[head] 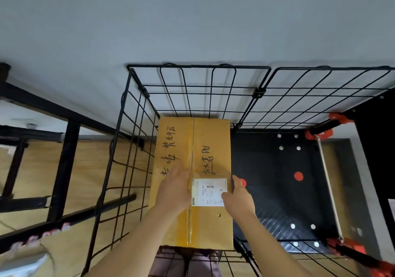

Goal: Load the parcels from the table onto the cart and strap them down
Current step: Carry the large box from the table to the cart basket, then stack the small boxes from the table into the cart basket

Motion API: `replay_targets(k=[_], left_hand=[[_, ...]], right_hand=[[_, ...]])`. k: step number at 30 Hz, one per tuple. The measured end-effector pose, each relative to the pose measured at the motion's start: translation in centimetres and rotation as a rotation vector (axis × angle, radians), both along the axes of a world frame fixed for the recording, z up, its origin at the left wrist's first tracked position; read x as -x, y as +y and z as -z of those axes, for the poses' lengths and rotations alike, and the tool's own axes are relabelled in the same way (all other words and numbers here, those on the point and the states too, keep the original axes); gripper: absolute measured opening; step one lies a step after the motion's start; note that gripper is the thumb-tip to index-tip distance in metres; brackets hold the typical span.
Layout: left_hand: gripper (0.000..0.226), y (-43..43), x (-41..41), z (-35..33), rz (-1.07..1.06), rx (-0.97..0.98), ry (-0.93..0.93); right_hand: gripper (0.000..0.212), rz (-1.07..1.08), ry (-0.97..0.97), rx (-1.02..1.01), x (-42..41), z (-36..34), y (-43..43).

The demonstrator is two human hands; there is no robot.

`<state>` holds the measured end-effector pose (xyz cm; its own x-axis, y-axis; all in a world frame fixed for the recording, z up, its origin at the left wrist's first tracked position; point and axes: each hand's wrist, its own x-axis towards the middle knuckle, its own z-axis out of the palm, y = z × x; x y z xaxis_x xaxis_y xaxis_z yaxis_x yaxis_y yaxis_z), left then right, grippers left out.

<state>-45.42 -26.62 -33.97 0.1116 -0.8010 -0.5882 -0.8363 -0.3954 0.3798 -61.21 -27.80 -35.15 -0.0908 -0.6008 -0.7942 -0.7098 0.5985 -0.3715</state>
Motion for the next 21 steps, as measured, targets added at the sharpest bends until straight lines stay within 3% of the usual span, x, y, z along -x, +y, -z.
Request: replay_targets(k=[7, 21], left_hand=[[0.049, -1.3, -0.7, -10.2, 0.123, 0.104, -0.039], [0.039, 2.6, -8.3, -28.5, -0.018, 0.55, 0.027]], right_hand=[[0.043, -0.211, -0.077, 0.132, -0.3, -7.6, -0.1], [0.031, -0.364, -0.22, 0.632, -7.5, -27.6, 0.4]])
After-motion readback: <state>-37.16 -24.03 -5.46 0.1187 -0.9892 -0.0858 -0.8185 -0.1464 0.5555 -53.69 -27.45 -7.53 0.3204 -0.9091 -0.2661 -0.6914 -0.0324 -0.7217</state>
